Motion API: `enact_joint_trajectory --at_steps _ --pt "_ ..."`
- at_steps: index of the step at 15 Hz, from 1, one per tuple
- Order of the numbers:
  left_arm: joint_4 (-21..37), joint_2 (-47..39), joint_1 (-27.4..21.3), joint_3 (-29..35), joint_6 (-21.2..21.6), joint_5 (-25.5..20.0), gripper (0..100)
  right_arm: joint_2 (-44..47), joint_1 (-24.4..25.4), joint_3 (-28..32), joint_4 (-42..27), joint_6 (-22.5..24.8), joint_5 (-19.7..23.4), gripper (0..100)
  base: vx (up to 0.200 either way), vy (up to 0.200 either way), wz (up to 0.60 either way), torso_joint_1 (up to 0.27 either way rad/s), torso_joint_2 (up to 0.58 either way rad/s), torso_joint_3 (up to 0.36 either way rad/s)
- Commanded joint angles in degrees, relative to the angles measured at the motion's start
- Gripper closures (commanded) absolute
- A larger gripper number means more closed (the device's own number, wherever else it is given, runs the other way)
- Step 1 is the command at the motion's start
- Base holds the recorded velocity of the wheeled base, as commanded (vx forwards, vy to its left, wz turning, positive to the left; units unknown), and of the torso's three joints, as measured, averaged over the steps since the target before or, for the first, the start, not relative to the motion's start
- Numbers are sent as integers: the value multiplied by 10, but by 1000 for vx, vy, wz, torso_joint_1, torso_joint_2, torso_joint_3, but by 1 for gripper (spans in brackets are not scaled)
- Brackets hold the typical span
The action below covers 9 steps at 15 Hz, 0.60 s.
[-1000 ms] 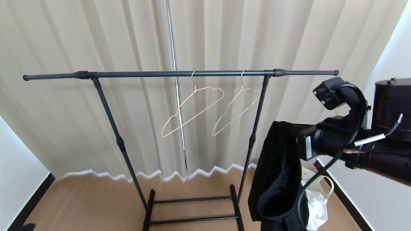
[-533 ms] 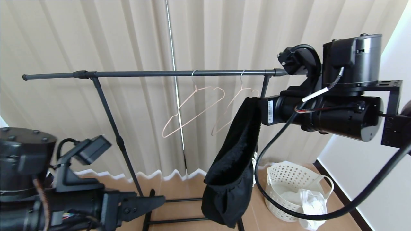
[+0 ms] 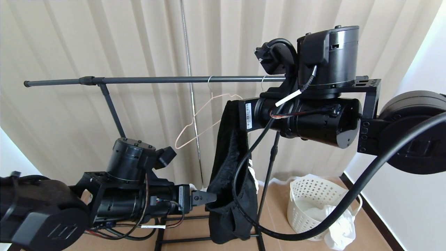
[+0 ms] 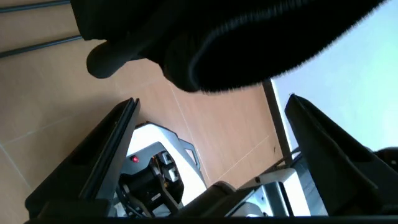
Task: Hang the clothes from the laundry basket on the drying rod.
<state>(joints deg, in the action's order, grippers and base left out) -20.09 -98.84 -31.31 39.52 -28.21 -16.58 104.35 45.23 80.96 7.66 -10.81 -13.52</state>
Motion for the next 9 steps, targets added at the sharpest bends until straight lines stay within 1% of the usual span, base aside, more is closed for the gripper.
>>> enact_joint_trajectory --at_steps 1,3,5,7,8,9 --pt "-39 -59 -1 4 -7 10 0 -6 6 -3 -1 -4 -1 100 0 0 0 0 0 0" --pt "-73 -88 -10 3 -7 13 0 -21 13 -4 -4 -18 -2 100 0 0 0 0 0 0" --pt "-78 -100 -21 4 -7 22 0 -31 15 -4 -5 -21 -5 100 0 0 0 0 0 0" --pt "-77 -114 -36 1 -6 67 0 -65 14 -26 -4 -21 -15 100 0 0 0 0 0 0" --pt "-77 -114 -36 -1 -6 74 100 -81 10 -41 -5 -21 -16 100 0 0 0 0 0 0" --pt "-76 -113 -36 -2 -6 74 100 -87 6 -46 -5 -21 -16 100 0 0 0 0 0 0"
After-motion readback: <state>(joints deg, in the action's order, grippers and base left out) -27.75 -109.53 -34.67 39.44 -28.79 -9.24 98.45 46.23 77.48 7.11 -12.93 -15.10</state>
